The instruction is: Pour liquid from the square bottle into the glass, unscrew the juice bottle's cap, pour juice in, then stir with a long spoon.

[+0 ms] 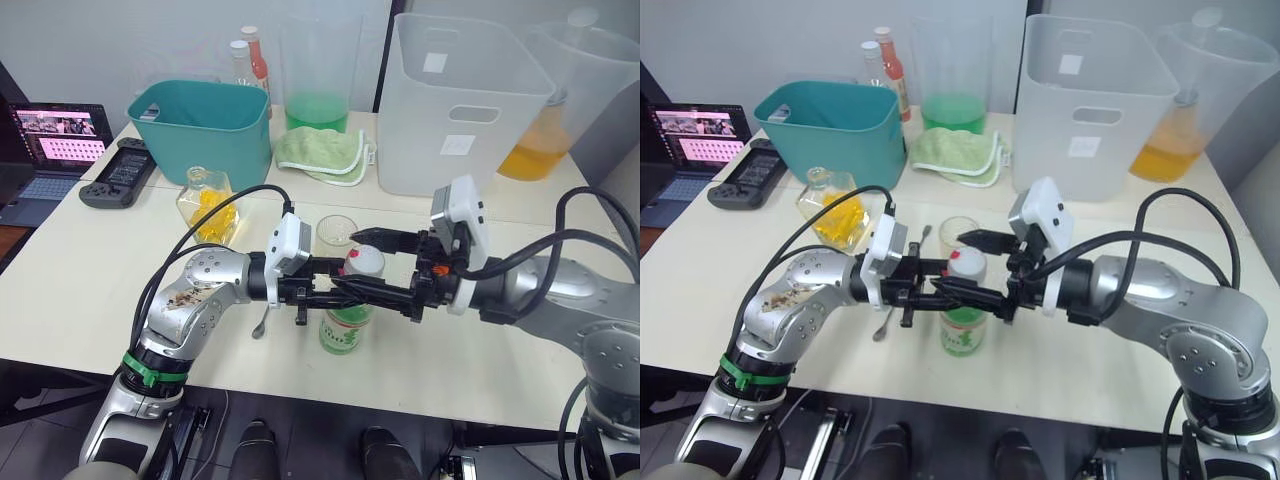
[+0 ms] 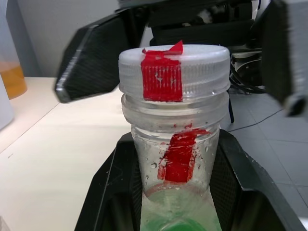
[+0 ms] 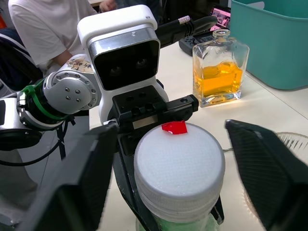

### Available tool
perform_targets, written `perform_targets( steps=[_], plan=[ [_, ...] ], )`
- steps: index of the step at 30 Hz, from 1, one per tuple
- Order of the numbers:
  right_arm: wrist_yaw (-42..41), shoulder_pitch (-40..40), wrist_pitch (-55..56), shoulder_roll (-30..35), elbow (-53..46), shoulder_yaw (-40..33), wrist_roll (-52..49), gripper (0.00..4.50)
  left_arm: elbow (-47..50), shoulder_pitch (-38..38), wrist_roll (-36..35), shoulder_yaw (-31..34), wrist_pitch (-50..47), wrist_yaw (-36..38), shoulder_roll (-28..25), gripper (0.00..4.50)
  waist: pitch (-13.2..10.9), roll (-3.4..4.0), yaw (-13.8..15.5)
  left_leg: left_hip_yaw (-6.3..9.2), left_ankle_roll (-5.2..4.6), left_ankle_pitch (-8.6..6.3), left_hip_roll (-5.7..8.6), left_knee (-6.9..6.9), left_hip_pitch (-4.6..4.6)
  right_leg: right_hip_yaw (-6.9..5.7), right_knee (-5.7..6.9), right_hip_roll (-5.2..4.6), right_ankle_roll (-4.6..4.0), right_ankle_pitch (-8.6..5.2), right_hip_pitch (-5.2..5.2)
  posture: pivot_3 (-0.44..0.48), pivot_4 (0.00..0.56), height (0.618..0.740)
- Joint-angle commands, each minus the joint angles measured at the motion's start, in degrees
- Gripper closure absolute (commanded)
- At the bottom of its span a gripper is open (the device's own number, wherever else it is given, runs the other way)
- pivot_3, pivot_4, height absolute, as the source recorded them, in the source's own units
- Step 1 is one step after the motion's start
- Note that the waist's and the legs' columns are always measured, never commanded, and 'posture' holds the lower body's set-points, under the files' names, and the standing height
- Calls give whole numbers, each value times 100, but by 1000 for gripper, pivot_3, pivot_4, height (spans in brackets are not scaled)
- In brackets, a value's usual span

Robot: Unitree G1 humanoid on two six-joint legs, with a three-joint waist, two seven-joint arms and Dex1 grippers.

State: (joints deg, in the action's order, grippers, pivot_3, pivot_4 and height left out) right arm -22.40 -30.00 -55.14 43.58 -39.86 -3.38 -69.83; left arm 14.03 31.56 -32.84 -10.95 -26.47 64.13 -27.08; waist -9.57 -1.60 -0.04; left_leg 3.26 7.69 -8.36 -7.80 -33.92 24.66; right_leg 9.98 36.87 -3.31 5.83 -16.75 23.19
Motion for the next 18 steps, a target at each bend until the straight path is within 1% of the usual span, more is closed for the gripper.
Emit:
perform_targets(
  steps=[1, 2, 3, 9, 12, 15, 18],
  plan=[
    [-152, 86, 142, 4, -177, -187, -278, 2243, 14, -1, 84, -100, -91, -58, 17, 2995, 0, 0, 9, 0, 0, 0, 0, 0, 1, 0, -1, 0, 0, 0, 0, 0, 150, 733],
    [-204, 107, 139, 25, -179, -191, -293, 2640, 32, -9, 81, -93, -101, -66, 11, 2995, 0, 0, 7, 0, 0, 0, 0, 0, 2, 0, -2, 0, 0, 0, 0, 0, 150, 733],
    [-263, 119, 142, 44, -179, -190, -301, 2785, 48, -17, 82, -85, -108, -78, 3, 2995, 0, 0, 4, 0, 0, 0, 0, 0, 2, 0, -2, 0, 0, 0, 0, 0, 150, 733],
    [-1142, -17, 284, 178, 71, 153, 301, 2784, 172, -92, 114, -29, -158, -178, -50, 2995, 0, 0, -2, 0, 0, 0, 0, 1, 1, 0, -2, 0, 1, 0, 0, 0, 150, 733],
    [-1798, -252, 493, 259, 315, 466, 822, 2784, 232, -143, 137, 1, -165, -217, -74, 2995, 0, 0, -21, 0, 0, 0, 0, 1, -2, 0, -1, 0, 1, 0, -1, 0, 150, 733],
    [-2654, -562, 881, 348, 770, 860, 1514, 2784, 310, -233, 154, 48, -160, -256, -114, 2995, 0, 0, -35, -1, 0, 0, 0, -1, -4, 0, -1, 0, 2, -1, -3, 0, 150, 733],
    [-3214, -724, 1164, 371, 1025, 1089, 1940, 2784, 365, -301, 173, 81, -148, -275, -140, 2995, 0, 0, -44, -1, 0, 0, 0, -1, -6, 0, -1, 0, 14, -8, -4, 0, 150, 733]
  ],
)
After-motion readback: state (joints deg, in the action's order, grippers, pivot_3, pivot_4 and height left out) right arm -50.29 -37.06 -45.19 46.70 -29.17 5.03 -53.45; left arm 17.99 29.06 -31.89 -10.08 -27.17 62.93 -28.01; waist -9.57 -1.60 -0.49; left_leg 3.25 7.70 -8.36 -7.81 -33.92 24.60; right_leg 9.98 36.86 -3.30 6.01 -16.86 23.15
